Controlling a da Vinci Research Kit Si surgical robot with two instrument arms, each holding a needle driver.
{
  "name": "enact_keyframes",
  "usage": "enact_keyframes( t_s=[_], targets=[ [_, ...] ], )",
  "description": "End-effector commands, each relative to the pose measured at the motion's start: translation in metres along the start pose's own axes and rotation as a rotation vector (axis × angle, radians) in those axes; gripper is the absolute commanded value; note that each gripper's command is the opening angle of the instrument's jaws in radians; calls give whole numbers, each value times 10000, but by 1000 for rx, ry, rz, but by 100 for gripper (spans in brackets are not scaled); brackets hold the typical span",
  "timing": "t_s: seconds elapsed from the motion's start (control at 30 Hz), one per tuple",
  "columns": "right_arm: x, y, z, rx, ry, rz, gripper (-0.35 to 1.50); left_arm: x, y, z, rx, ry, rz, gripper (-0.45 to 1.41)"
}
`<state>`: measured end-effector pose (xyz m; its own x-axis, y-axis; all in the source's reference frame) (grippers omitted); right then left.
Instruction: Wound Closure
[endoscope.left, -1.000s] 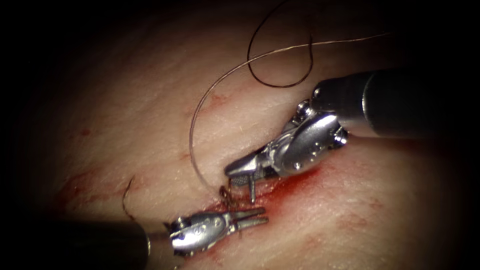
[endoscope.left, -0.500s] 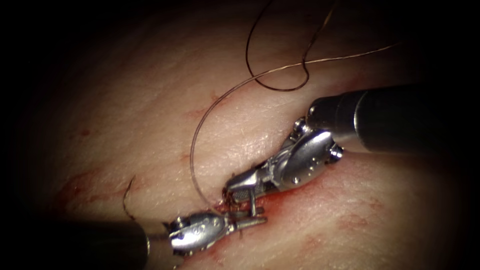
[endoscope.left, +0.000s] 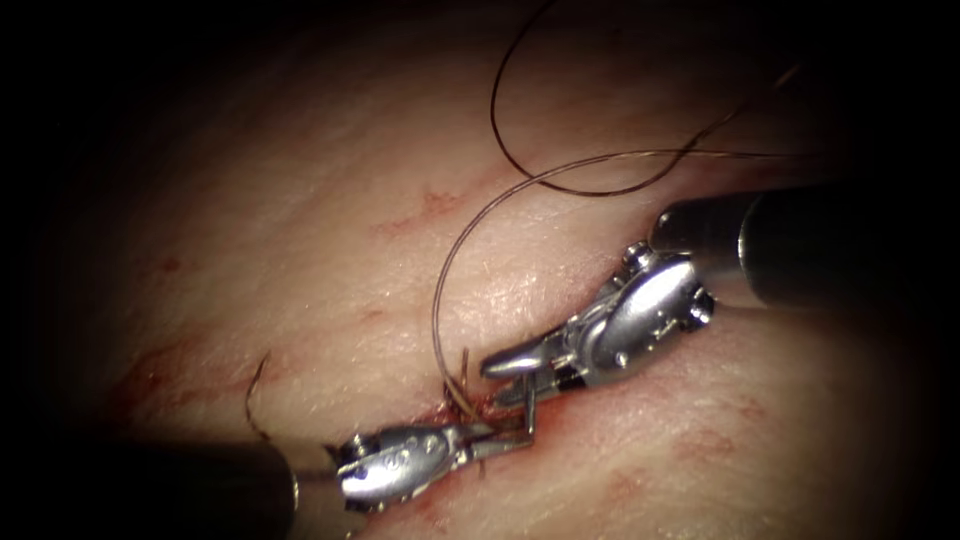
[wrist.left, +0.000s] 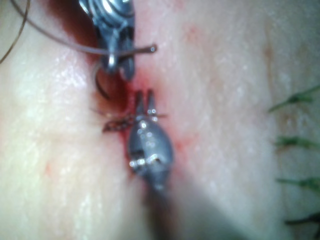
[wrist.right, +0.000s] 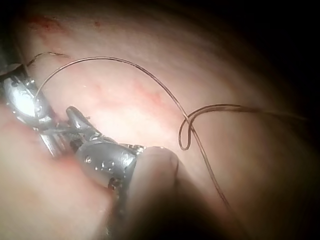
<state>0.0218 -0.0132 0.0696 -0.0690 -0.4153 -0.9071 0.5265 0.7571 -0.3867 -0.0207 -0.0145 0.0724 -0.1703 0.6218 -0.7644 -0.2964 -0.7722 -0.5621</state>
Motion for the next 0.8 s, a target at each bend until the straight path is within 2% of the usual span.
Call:
enact_keyframes(
  t_s=[0.03, 0.2, 0.53, 0.7, 0.8],
  targets=[
    [-7, -5, 8, 2, 1, -3, -35, -7, 4, 6, -3, -1, -3, 13],
    [-2, -1, 7, -3, -1, 8, -35, -7, 4, 6, -3, -1, -3, 13],
    [-2, -16, 22, 47, 26, -13, -35, -7, 4, 5, -4, -4, -3, 13],
    [0, -6, 17, 35, 17, -17, -35, -7, 4, 5, -4, -4, -3, 13],
    [4, 11, 9, 10, 7, -19, -35, -7, 4, 5, -4, -4, -3, 11]
  ],
)
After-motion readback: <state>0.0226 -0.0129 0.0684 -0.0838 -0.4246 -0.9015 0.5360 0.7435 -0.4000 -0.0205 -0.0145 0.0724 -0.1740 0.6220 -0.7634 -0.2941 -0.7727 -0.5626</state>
